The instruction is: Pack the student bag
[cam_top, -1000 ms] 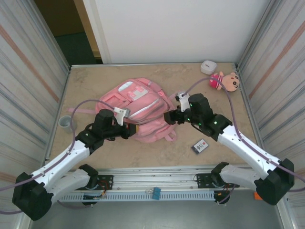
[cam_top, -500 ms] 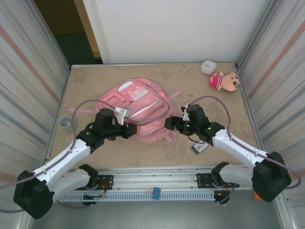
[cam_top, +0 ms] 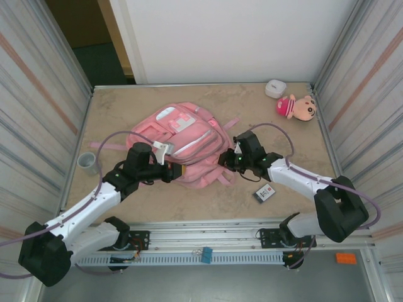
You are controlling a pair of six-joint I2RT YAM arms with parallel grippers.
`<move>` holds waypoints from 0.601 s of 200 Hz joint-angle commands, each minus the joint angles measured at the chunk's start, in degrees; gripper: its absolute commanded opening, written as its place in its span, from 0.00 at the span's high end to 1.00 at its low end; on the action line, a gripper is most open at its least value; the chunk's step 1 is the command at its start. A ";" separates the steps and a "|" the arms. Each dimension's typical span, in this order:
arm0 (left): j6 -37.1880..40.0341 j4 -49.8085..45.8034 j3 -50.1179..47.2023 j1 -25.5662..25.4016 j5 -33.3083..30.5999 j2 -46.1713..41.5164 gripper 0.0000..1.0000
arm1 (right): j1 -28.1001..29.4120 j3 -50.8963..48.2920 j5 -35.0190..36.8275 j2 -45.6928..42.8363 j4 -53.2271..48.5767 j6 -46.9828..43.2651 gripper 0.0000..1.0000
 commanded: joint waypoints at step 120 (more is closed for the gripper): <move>10.79 -9.50 14.59 -8.36 -13.22 0.84 0.46 | 3.54 6.91 -4.50 -8.98 -8.89 -13.59 1.00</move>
